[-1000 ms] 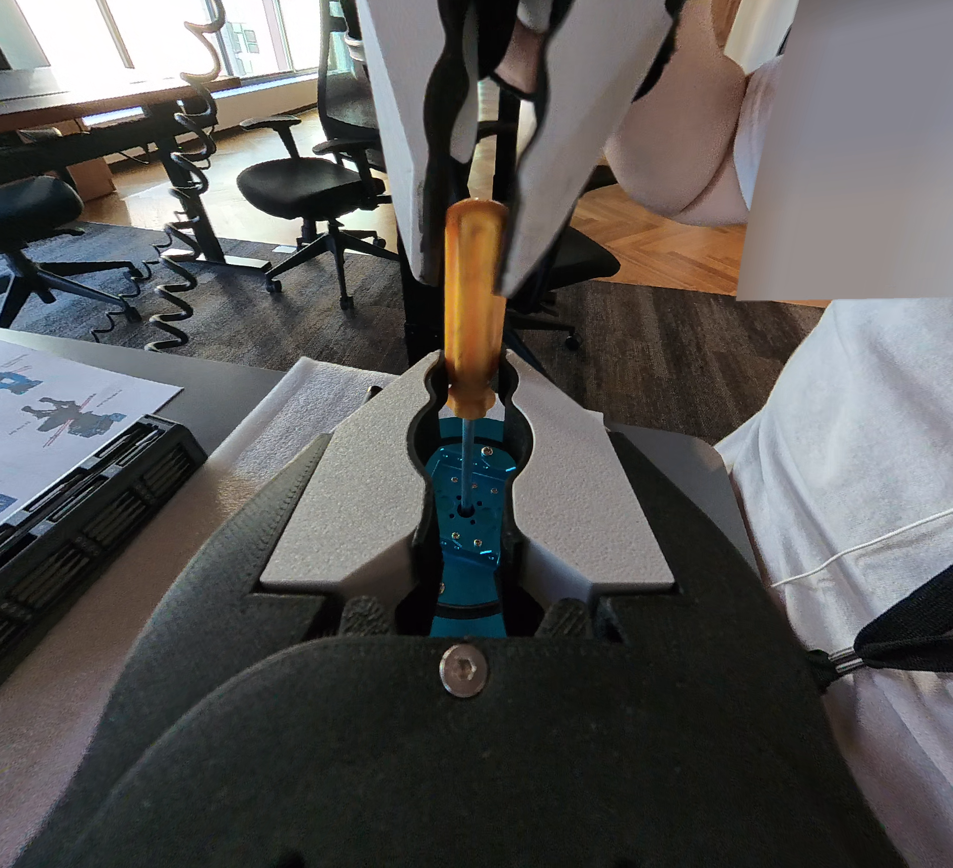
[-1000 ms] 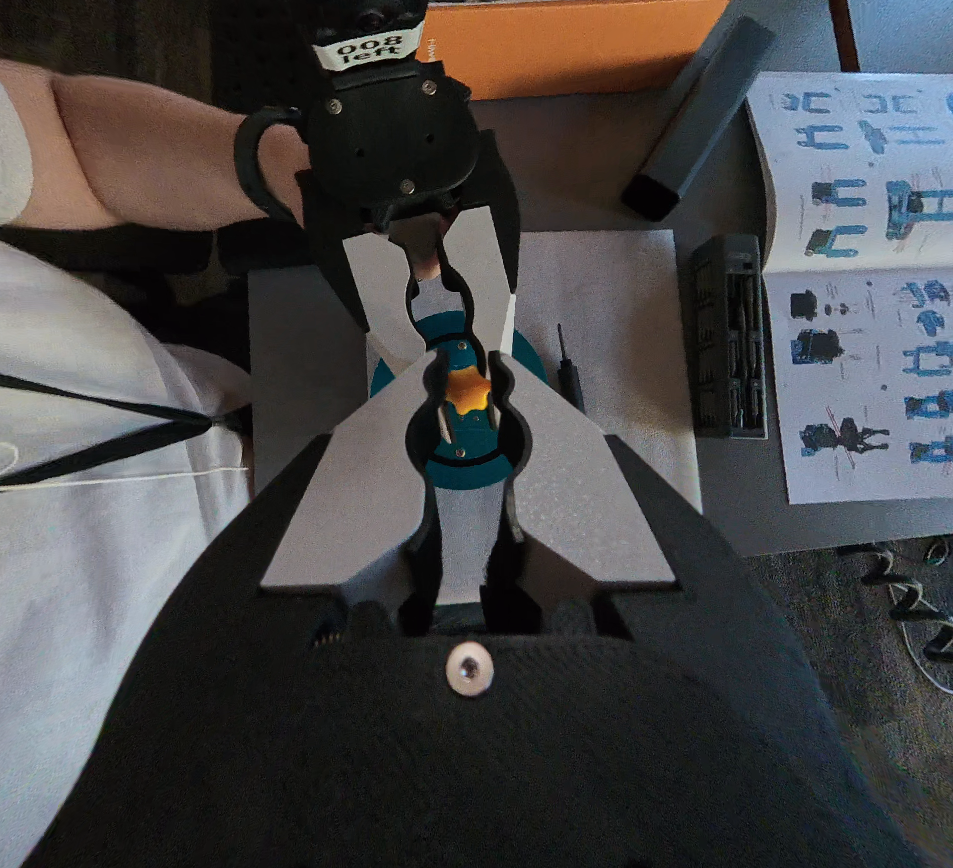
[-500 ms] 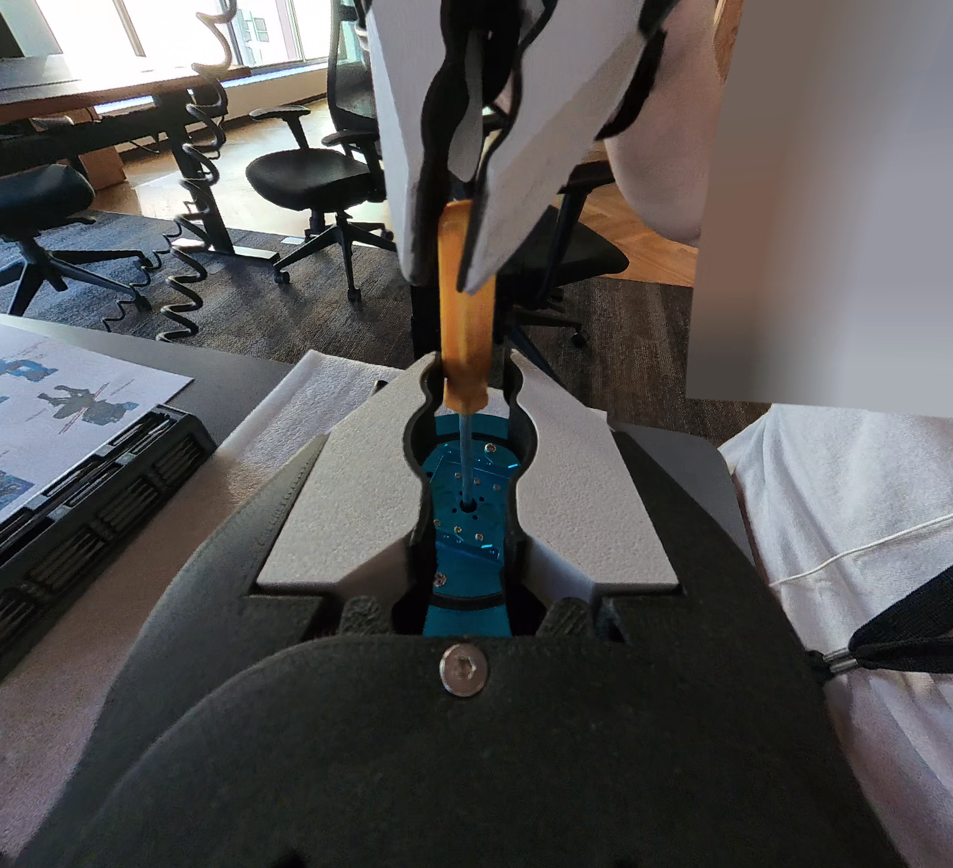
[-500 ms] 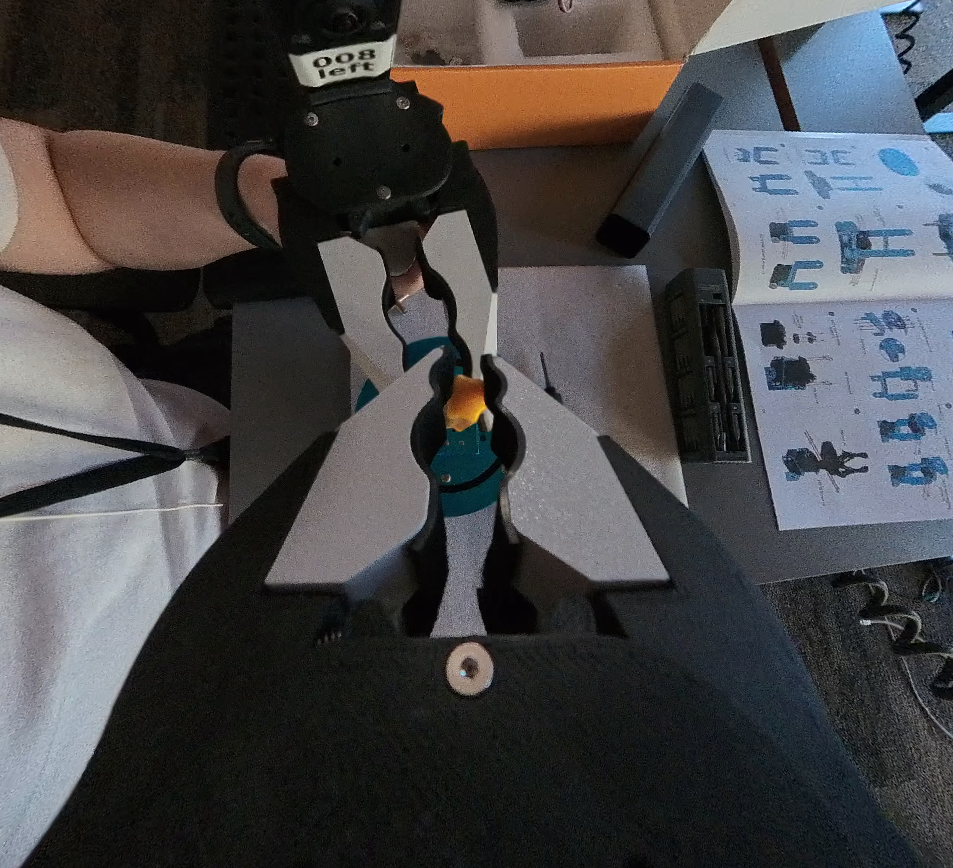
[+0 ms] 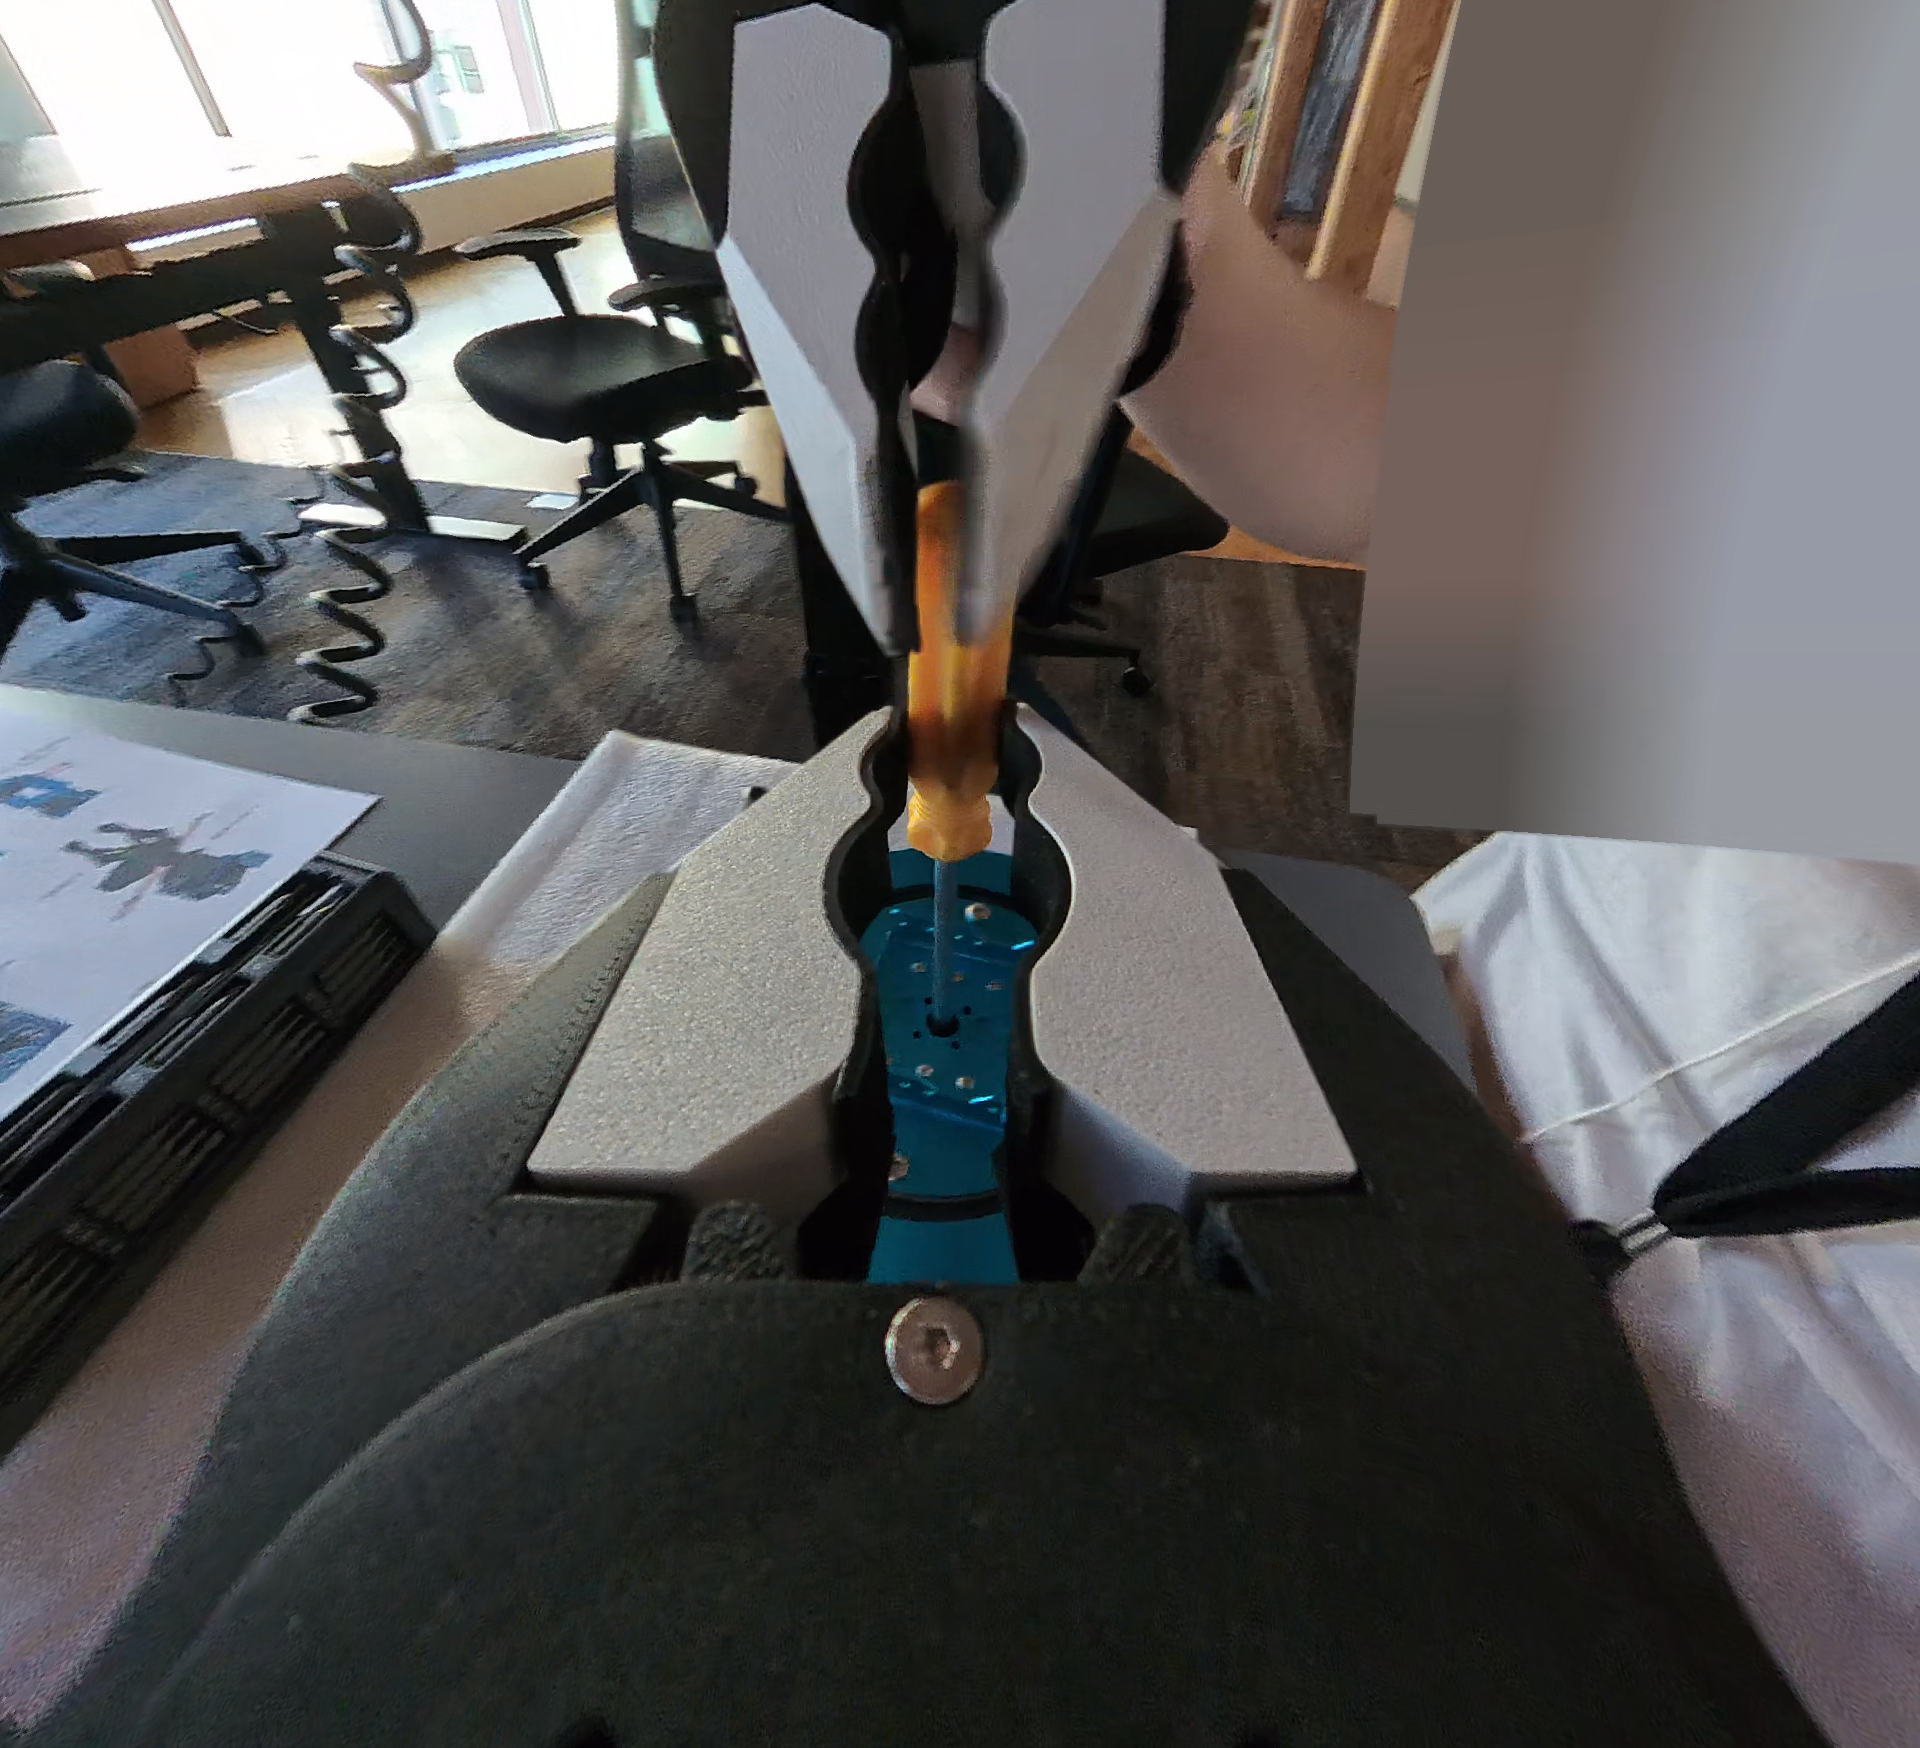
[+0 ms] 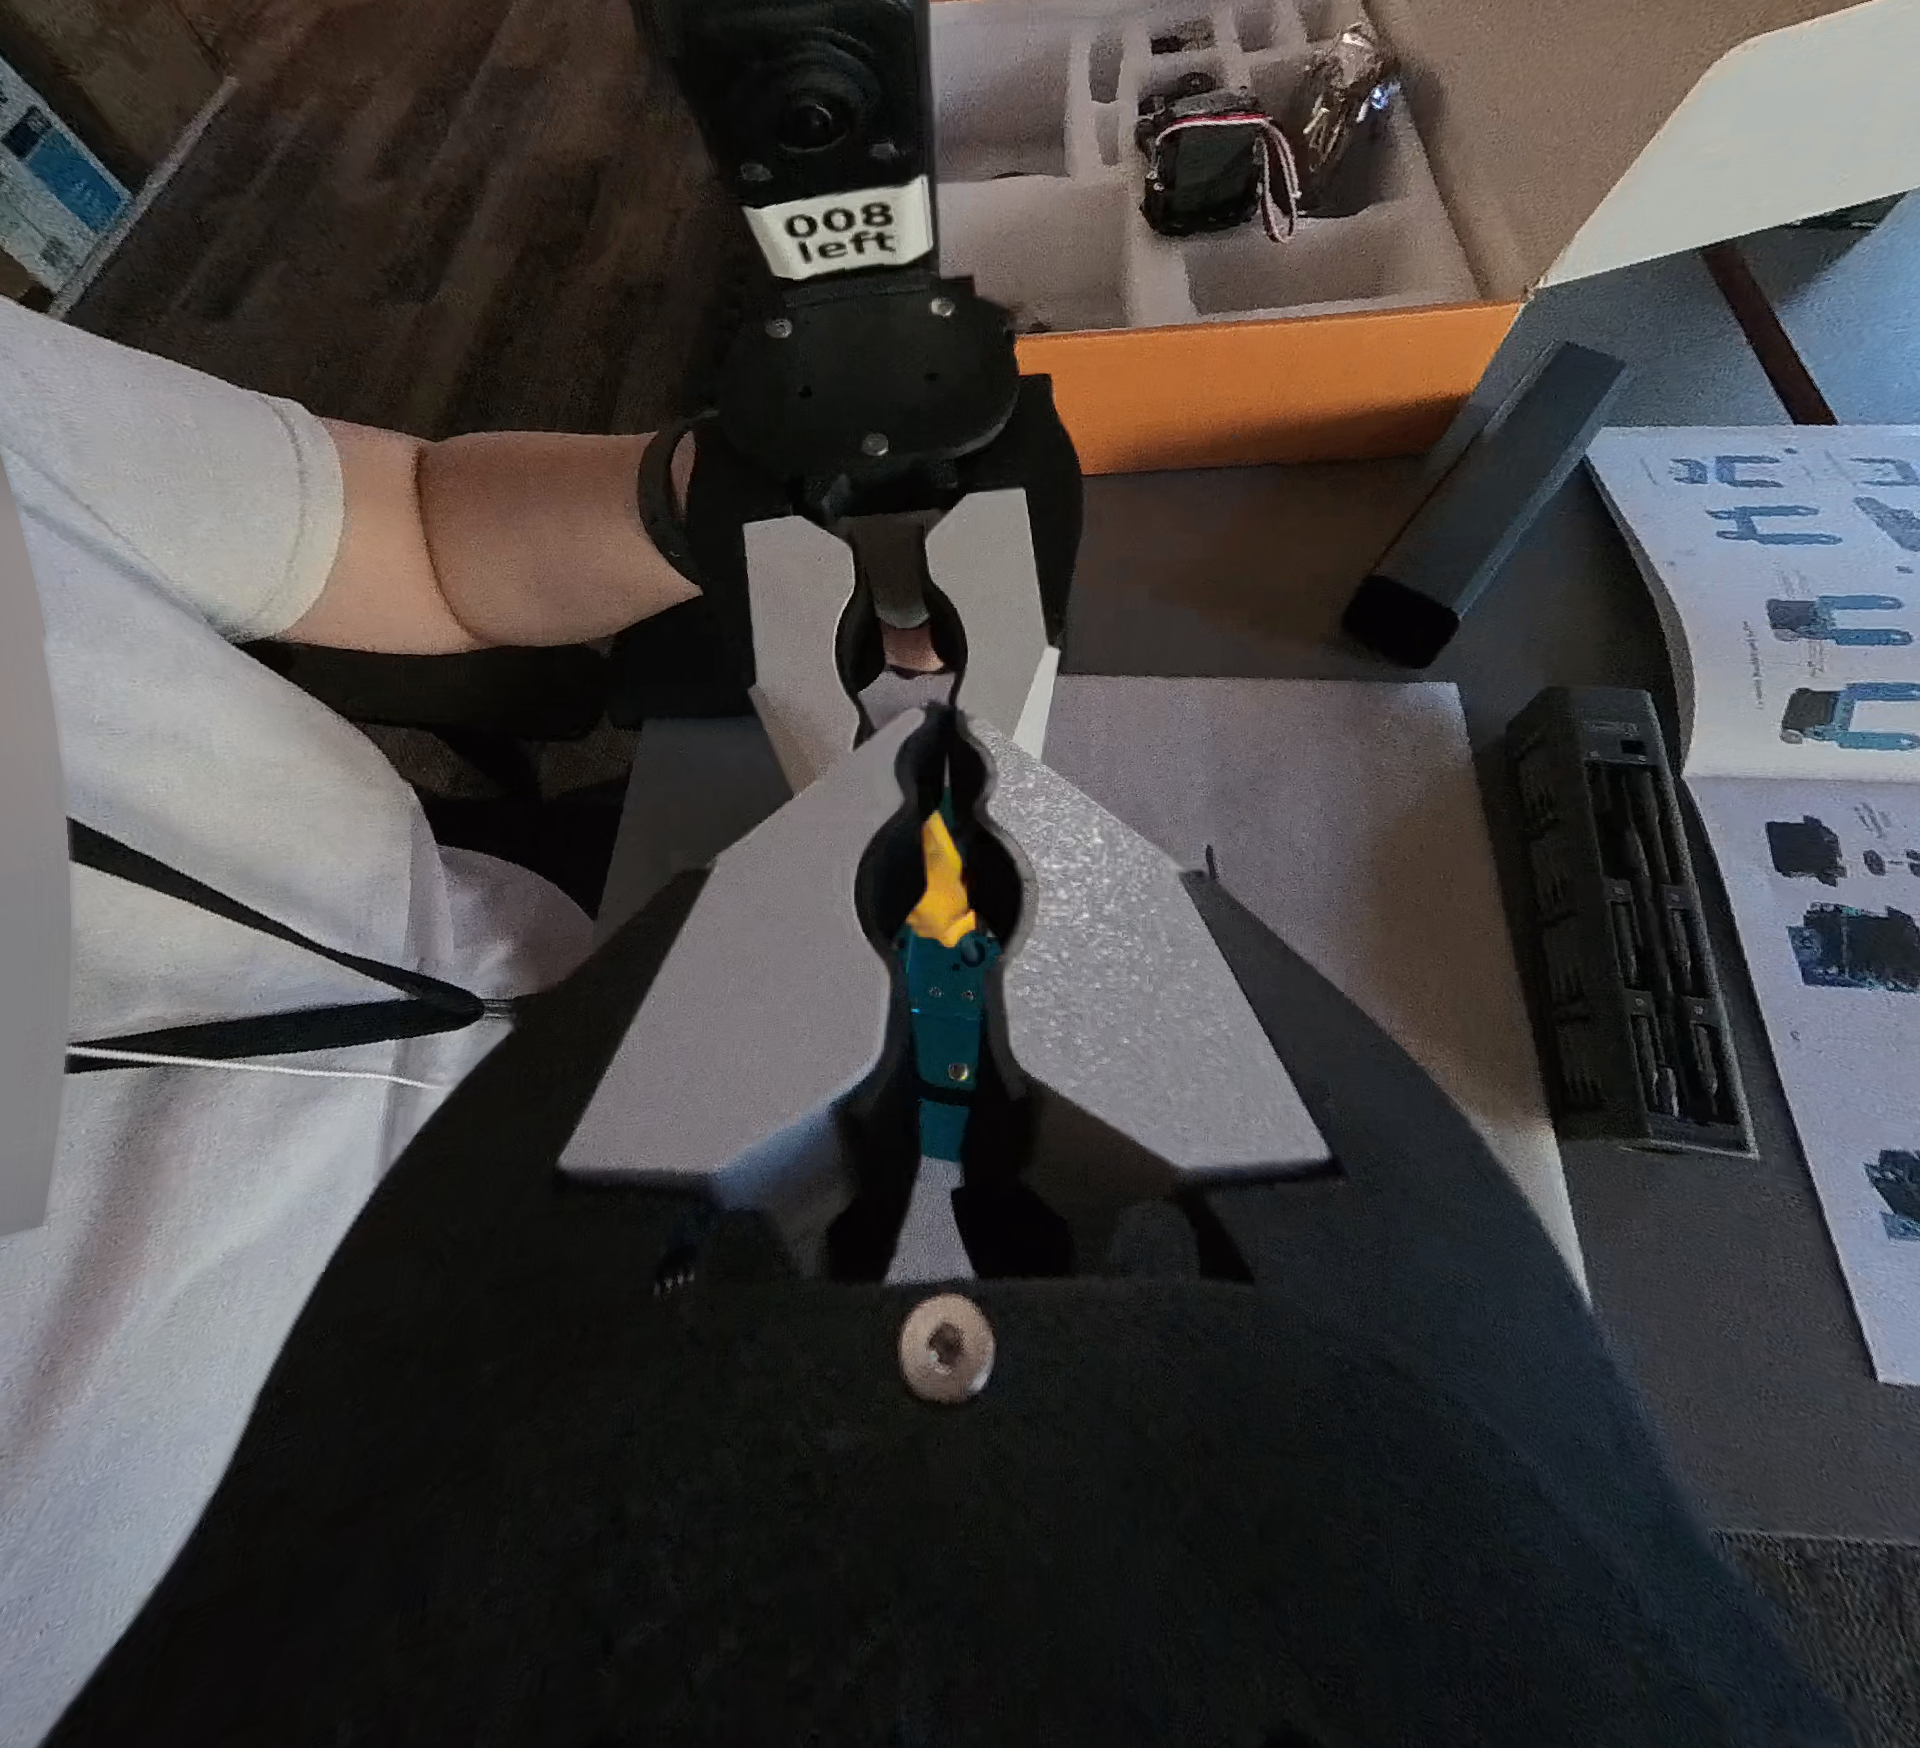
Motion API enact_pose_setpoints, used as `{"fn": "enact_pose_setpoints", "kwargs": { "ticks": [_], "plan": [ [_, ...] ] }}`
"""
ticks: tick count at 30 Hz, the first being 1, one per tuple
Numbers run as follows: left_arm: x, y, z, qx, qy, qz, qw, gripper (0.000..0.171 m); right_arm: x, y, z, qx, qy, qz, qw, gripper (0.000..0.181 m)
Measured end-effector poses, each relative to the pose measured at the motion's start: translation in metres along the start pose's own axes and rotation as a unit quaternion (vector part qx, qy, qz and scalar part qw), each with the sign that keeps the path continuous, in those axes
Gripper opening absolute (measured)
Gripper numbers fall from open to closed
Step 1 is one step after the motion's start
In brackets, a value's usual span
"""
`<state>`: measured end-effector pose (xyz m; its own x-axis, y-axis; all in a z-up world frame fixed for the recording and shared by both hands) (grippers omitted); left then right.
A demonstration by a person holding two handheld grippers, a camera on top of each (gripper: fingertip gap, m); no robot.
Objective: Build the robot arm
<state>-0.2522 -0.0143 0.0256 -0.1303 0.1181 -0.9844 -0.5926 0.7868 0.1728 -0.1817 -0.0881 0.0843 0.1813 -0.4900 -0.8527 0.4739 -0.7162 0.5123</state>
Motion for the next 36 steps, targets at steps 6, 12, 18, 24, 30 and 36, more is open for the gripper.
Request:
{"fn": "enact_pose_setpoints", "kwargs": {
  "ticks": [6,12,18,24,30,36],
  "plan": [
    [0.0,-0.002,-0.005,-0.033,-0.033,0.013,0.999,0.015,-0.001,0.005,0.007,0.073,0.054,-0.039,0.995,0.003],
    [0.003,0.004,0.0,-0.03,-0.009,-0.002,1.0,0.015,0.012,0.018,-0.011,-0.055,0.034,-0.135,0.989,0.044],
    [0.004,0.007,0.002,-0.04,-0.004,-0.005,0.999,0.015,0.033,0.004,-0.02,-0.131,0.006,-0.158,0.979,0.016],
    [0.001,0.007,0.0,-0.087,-0.016,-0.003,0.996,0.028,0.036,0.003,-0.007,0.009,0.001,-0.184,0.983,0.016],
    [0.0,0.003,-0.002,-0.066,-0.022,-0.002,0.998,0.017,0.036,0.004,0.008,0.046,-0.014,-0.2,0.979,0.017],
    [-0.002,0.002,0.0,-0.018,-0.028,0.012,0.999,0.017,0.029,0.004,0.006,0.01,0.036,-0.177,0.984,0.016]
  ]
}}
Point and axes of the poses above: each gripper's, where its closed fingertips meet, y back along the fingers, x out of its underside, z = x × y across the jaws, the point moved 8 cm from there along y, back along the fingers
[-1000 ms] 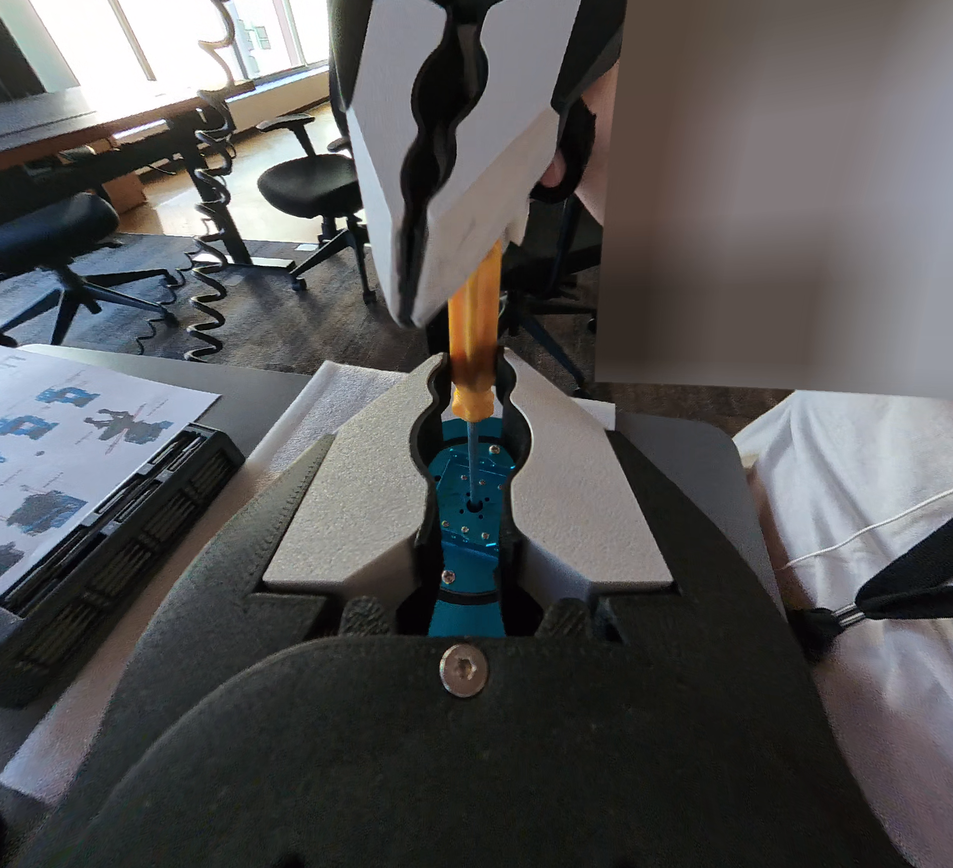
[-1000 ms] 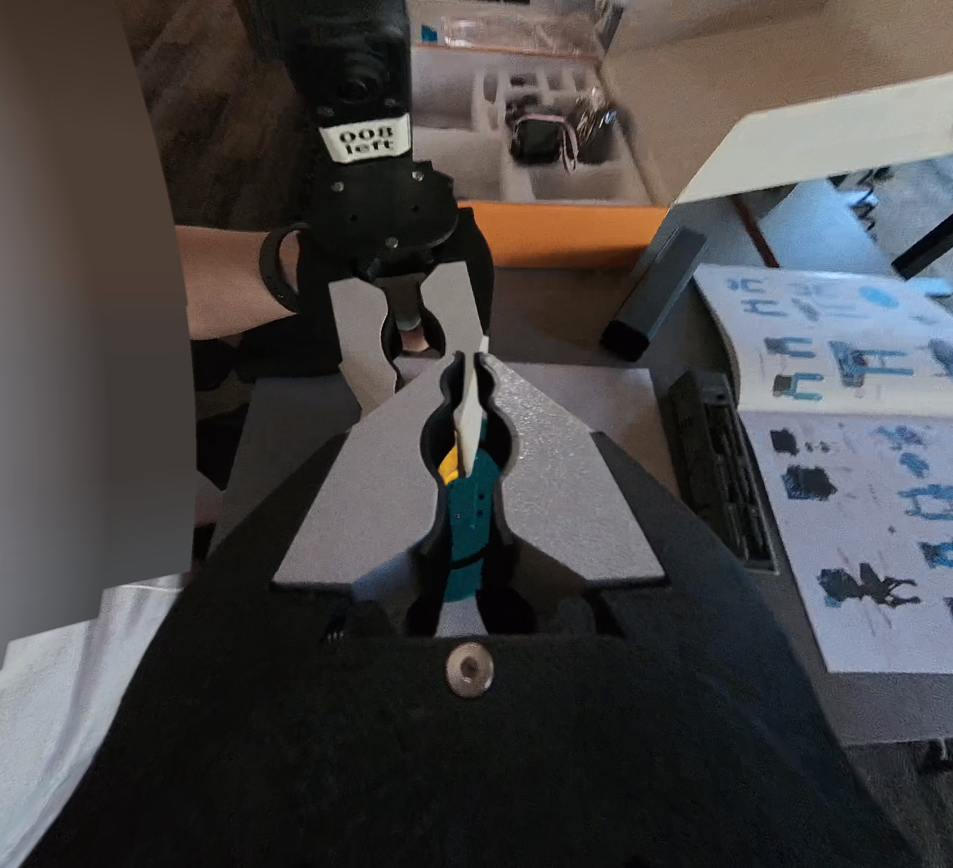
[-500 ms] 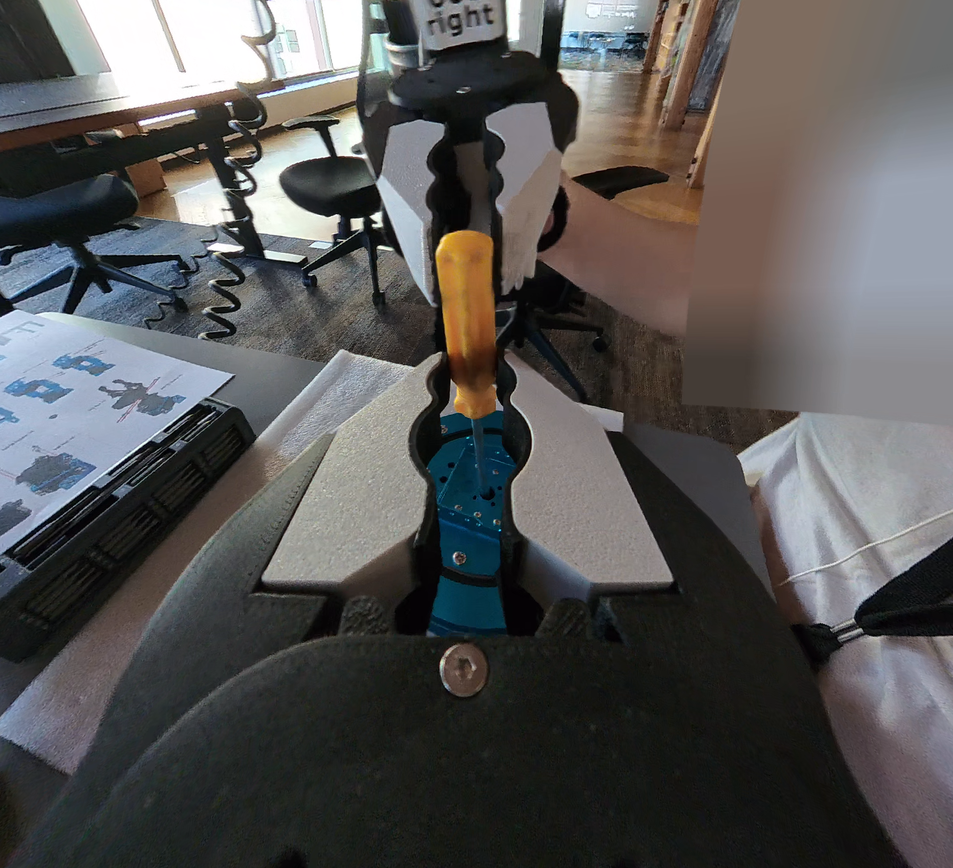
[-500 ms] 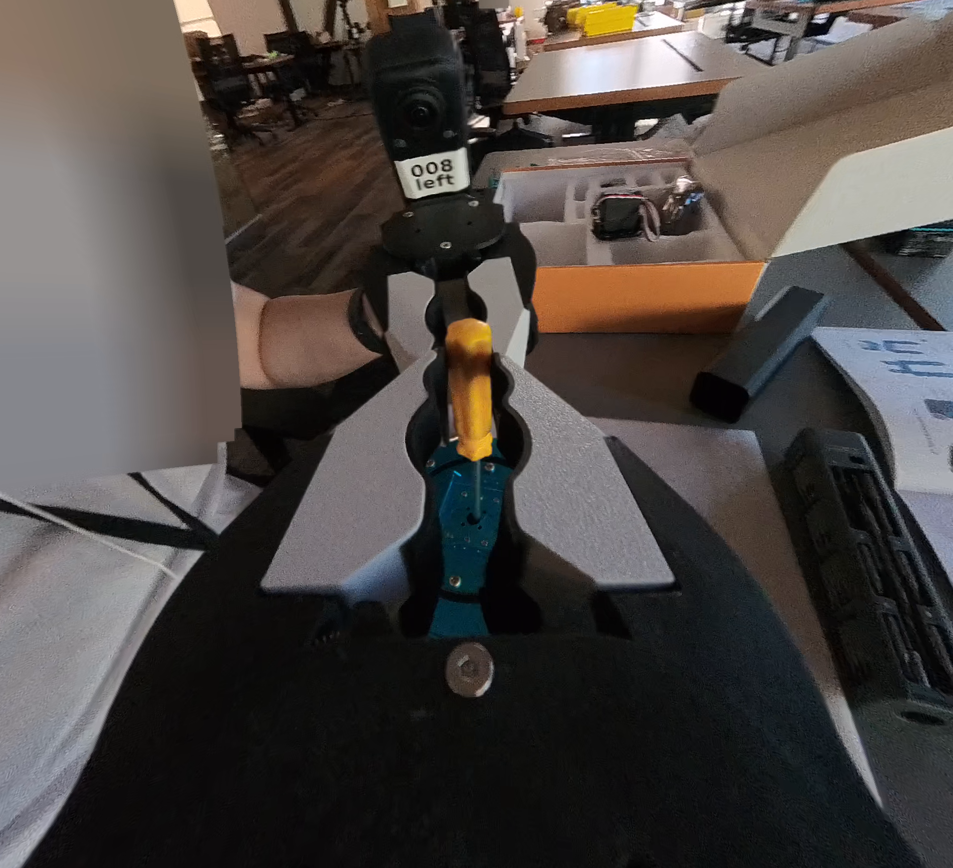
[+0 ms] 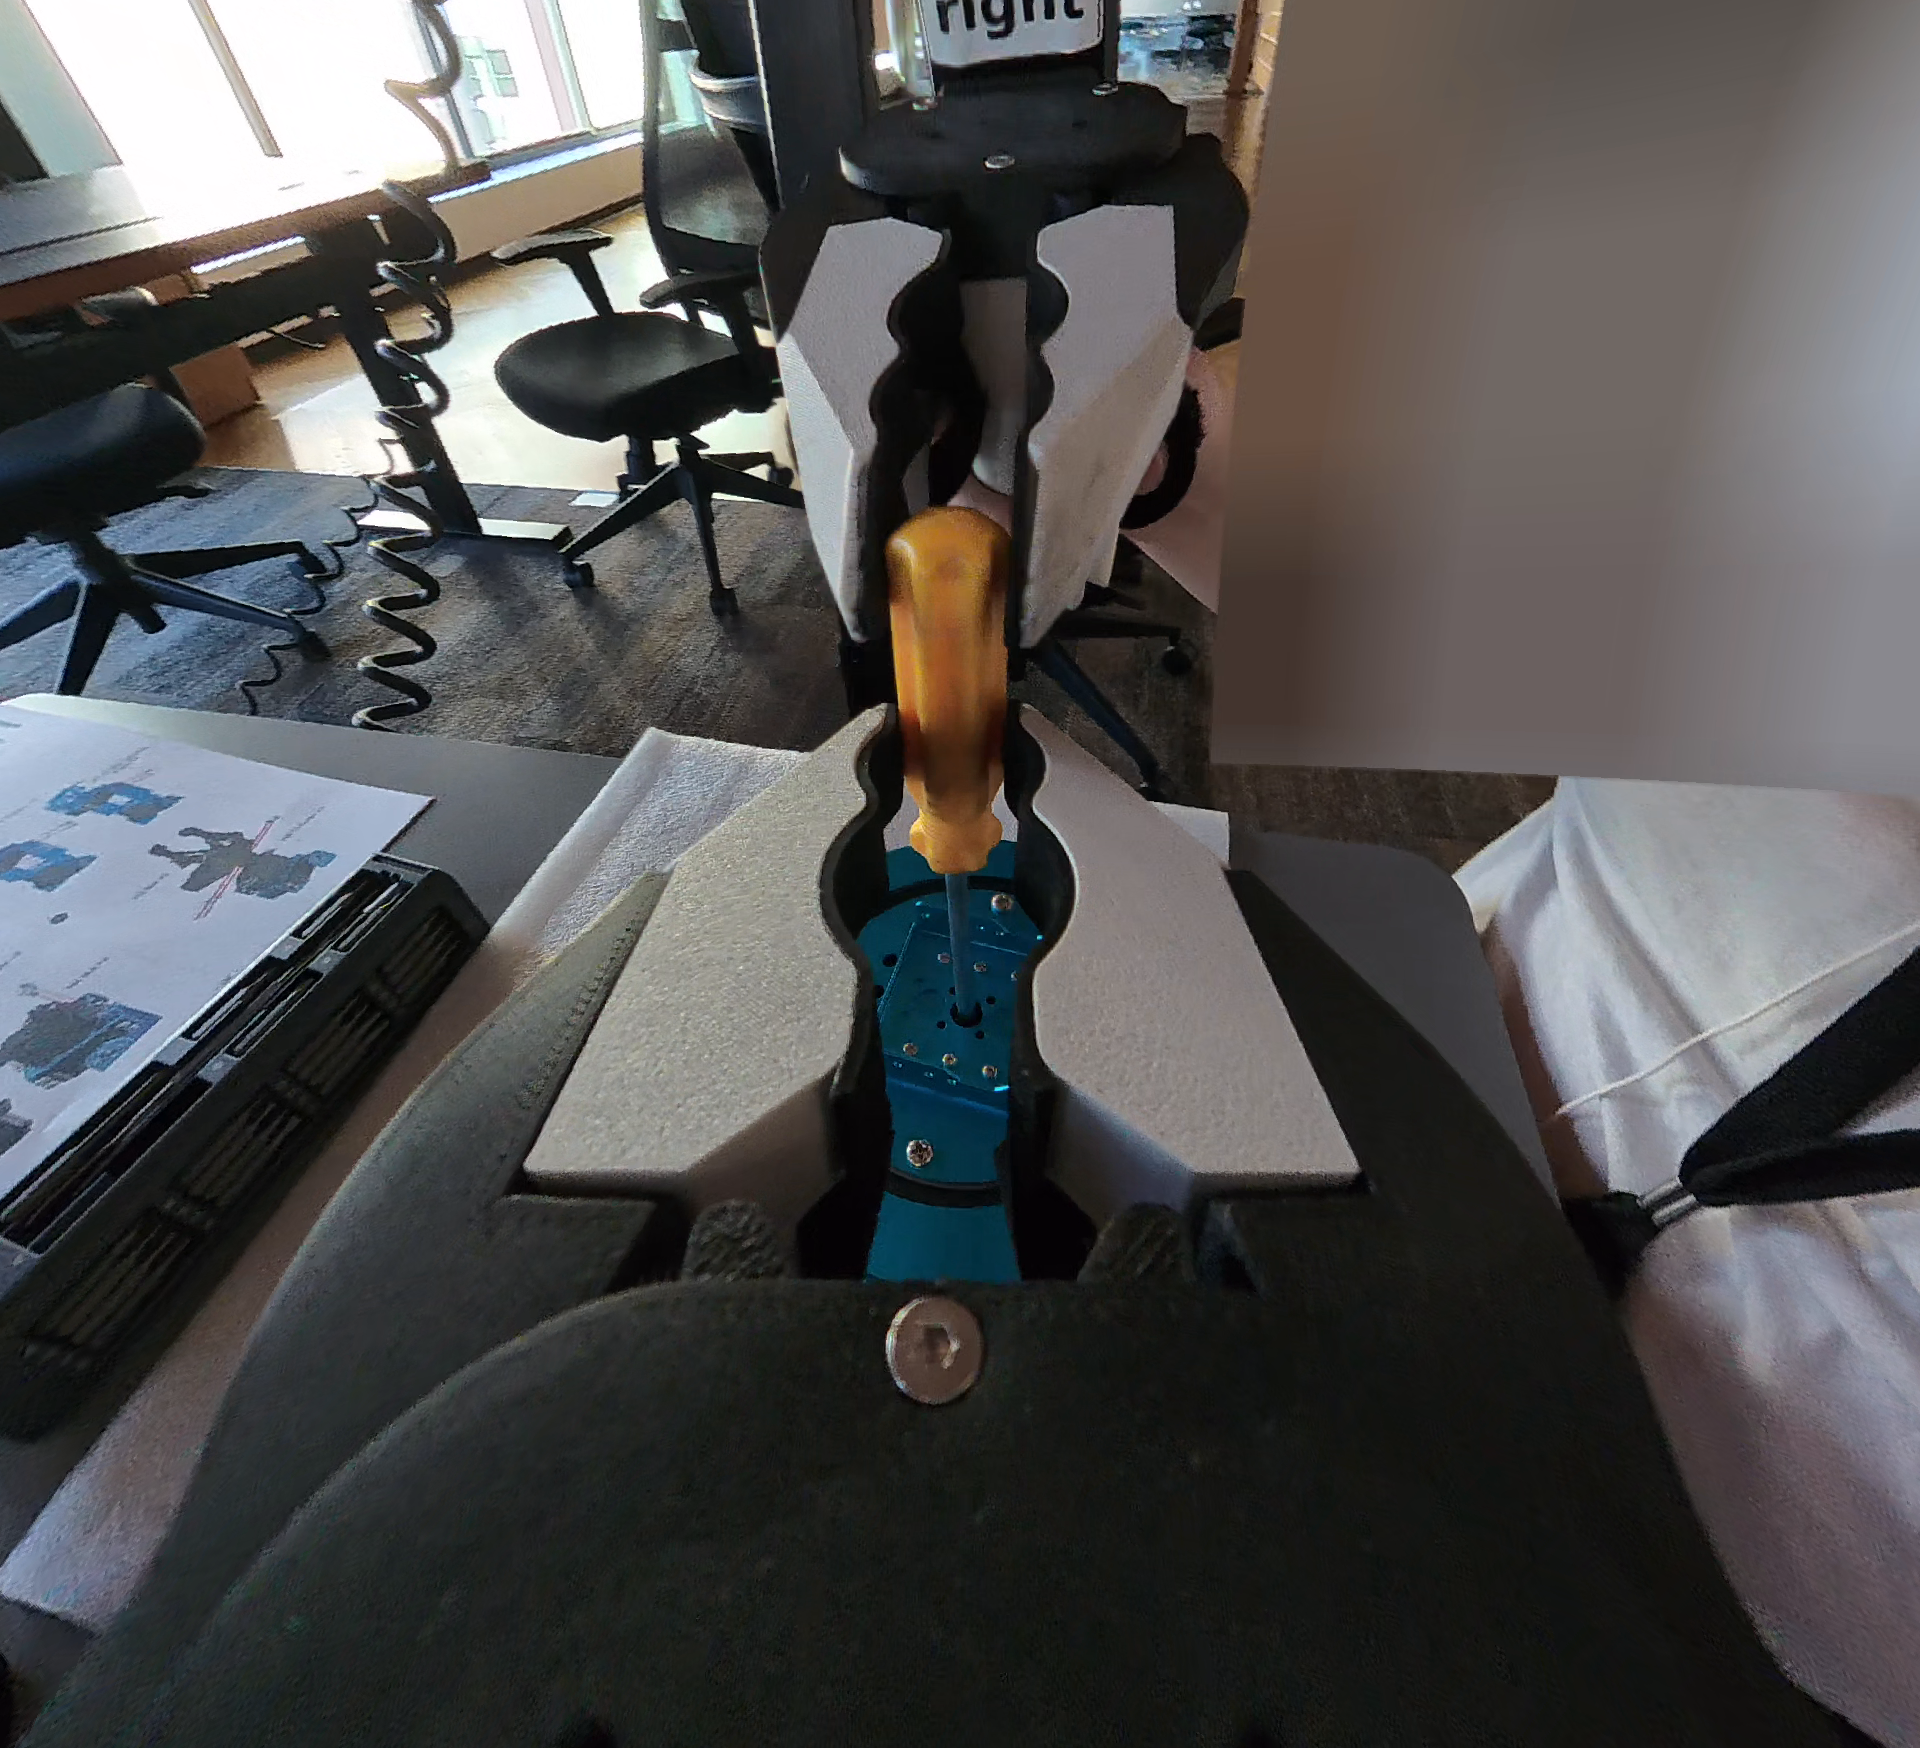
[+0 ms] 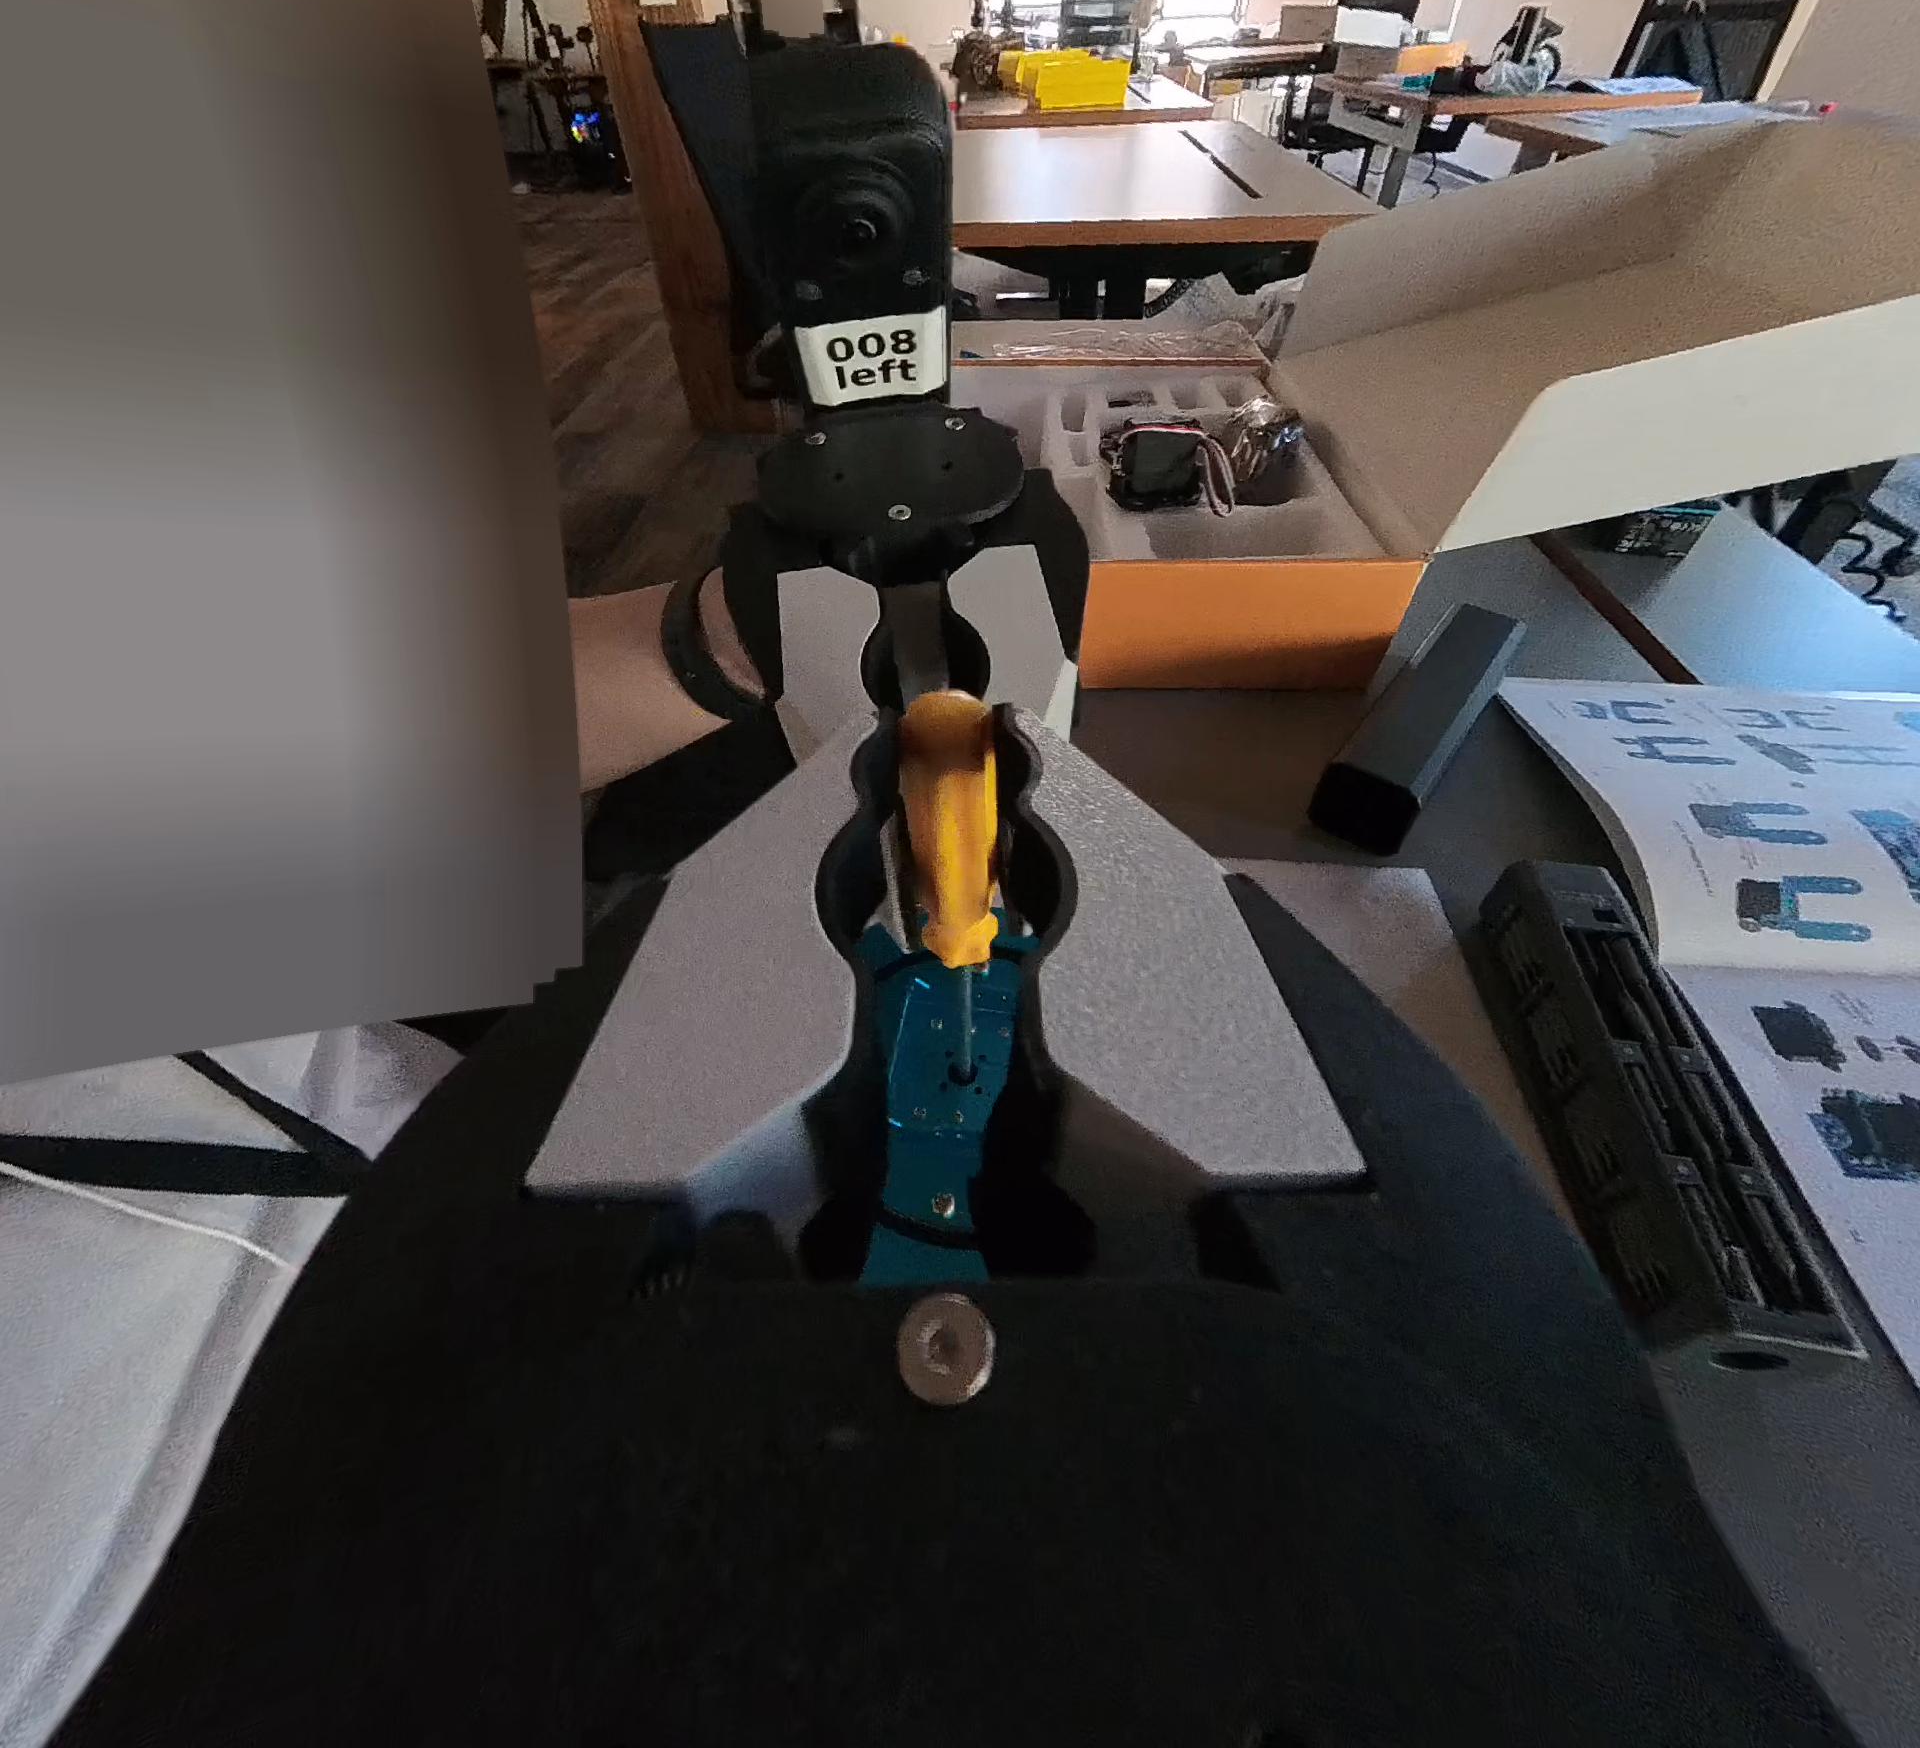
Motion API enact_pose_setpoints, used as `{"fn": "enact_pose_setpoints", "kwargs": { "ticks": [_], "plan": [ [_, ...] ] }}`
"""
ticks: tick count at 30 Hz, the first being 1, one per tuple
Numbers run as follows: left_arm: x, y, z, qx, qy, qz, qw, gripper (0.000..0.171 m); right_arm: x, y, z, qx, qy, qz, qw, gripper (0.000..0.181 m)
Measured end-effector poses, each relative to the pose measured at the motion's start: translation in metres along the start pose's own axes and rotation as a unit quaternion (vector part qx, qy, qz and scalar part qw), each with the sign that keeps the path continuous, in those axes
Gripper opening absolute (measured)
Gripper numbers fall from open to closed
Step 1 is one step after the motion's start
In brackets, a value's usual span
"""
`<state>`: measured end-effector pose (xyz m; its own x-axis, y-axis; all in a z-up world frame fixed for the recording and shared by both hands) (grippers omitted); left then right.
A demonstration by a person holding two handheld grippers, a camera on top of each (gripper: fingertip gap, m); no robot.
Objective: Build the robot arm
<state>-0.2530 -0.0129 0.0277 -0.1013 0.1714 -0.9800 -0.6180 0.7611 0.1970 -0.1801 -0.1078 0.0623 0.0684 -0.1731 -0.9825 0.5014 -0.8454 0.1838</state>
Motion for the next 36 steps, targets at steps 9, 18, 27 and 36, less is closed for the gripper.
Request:
{"fn": "enact_pose_setpoints", "kwargs": {
  "ticks": [9,18,27,36],
  "plan": [
    [-0.002,-0.001,-0.006,-0.061,-0.014,0.005,0.998,0.016,0.001,0.001,0.016,0.148,-0.018,-0.002,0.989,0.017],
    [-0.001,-0.003,0.006,0.028,0.017,-0.001,0.999,0.016,0.001,-0.001,0.004,0.087,-0.017,0.014,0.996,0.018],
    [-0.001,-0.002,-0.003,-0.025,-0.017,0.012,0.999,0.017,-0.006,-0.001,0.016,0.122,0.027,0.069,0.99,0.021],
    [0.002,0.0,0.002,0.01,-0.01,-0.008,1.0,0.017,-0.055,-0.016,-0.008,-0.169,0.263,0.353,0.882,0.033]
  ]
}}
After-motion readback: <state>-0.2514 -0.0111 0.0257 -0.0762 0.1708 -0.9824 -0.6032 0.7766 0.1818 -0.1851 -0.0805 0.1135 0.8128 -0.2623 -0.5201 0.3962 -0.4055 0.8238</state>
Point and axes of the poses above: each gripper's, where its closed fingertips meet, y back along the fingers, x out of its underside, z = x × y across the jaws, the point moved 8 cm from there along y, back along the fingers
